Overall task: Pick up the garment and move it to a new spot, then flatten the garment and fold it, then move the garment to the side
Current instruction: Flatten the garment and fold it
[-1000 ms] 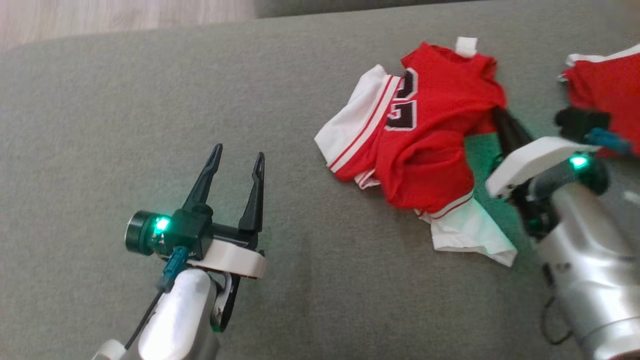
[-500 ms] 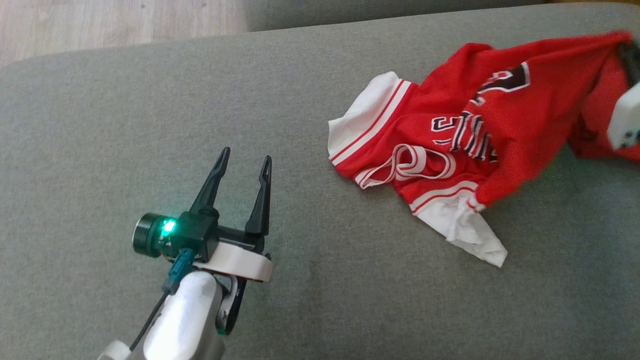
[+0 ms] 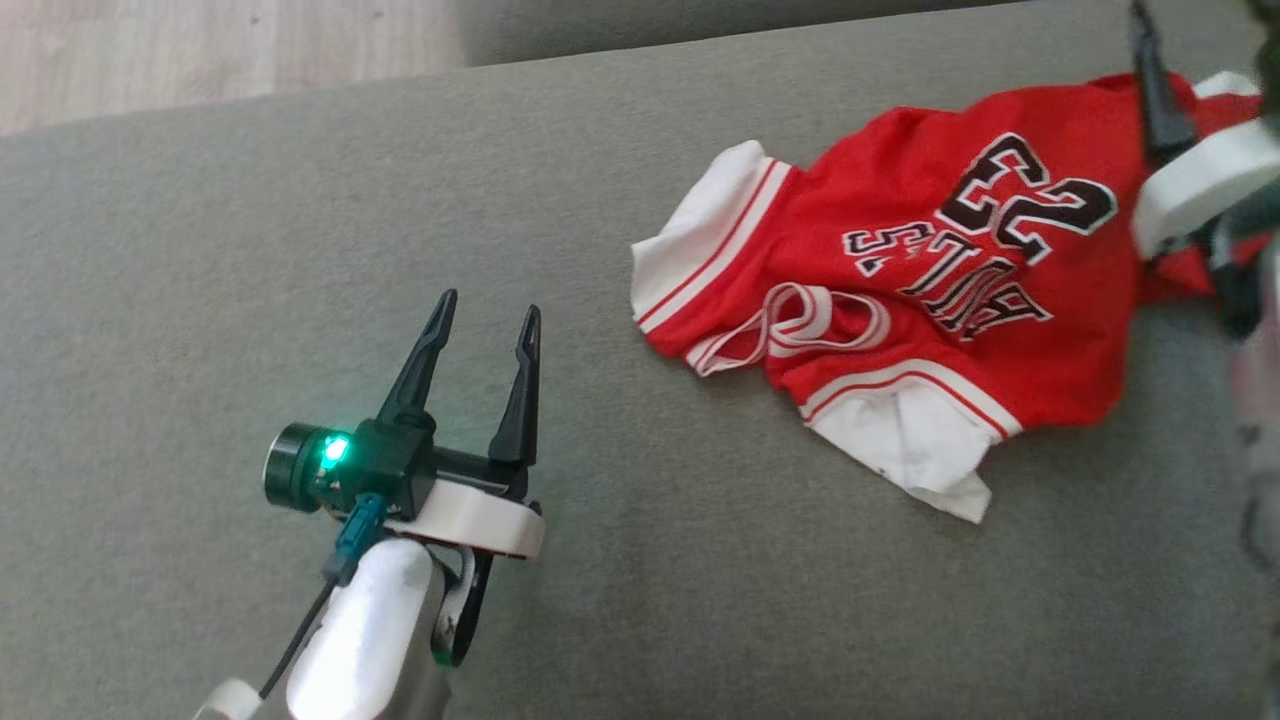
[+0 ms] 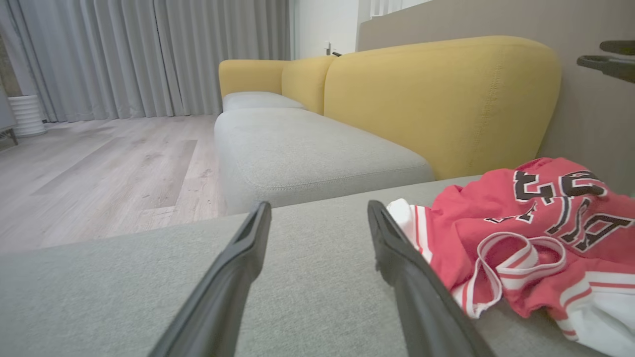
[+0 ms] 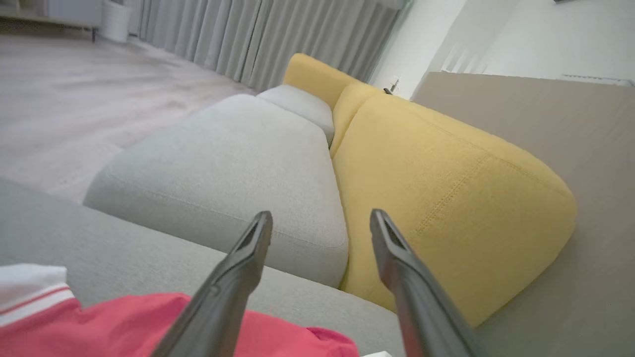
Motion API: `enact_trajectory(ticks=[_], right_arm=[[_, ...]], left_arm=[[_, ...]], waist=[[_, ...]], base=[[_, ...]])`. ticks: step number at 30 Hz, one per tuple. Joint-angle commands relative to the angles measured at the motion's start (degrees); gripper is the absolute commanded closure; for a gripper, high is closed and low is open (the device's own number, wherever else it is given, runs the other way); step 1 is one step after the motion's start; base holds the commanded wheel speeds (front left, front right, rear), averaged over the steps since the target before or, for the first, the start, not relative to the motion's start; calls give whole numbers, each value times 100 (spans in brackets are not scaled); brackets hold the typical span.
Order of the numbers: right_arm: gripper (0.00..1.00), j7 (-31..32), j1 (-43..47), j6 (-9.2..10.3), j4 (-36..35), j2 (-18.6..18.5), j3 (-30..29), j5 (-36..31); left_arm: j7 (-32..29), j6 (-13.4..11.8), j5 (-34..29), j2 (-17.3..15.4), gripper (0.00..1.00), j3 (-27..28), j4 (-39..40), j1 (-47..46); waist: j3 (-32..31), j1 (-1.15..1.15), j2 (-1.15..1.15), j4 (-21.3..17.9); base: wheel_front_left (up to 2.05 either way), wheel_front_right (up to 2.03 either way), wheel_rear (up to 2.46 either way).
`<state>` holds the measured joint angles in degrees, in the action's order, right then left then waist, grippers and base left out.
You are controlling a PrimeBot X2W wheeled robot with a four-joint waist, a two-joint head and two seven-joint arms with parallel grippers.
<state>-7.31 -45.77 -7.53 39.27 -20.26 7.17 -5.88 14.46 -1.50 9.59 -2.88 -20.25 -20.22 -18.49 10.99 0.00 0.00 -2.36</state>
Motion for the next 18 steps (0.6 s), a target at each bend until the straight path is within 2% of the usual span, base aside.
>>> enact_trajectory(ticks=[1,5,10,14,18], right_arm=[[0,-109,115,4,-244,81,-59,-34],[0,-396,636,4,-806,739,-602,17],[0,-569,1551,4,-1719,1467,-831,436],[0,-576,2177,4,-2343,1665,-620,693],[0,-312,2358,4,-2590,1716,-74,824]], left_arm=[[54,-3,-19,-11,0,192,194,-209],[54,22,-27,-21,0,238,195,-183],[54,43,-53,-20,0,229,200,-150],[54,68,-67,-17,0,198,208,-161],[54,86,-75,-13,0,162,177,-225]], waist=[[-48,0,0,-105],[-112,0,0,-309],[-135,0,0,-452],[-41,0,0,-419],[82,0,0,-239]], base=[[0,0,0],[0,0,0],[0,0,0],[0,0,0],[0,0,0]])
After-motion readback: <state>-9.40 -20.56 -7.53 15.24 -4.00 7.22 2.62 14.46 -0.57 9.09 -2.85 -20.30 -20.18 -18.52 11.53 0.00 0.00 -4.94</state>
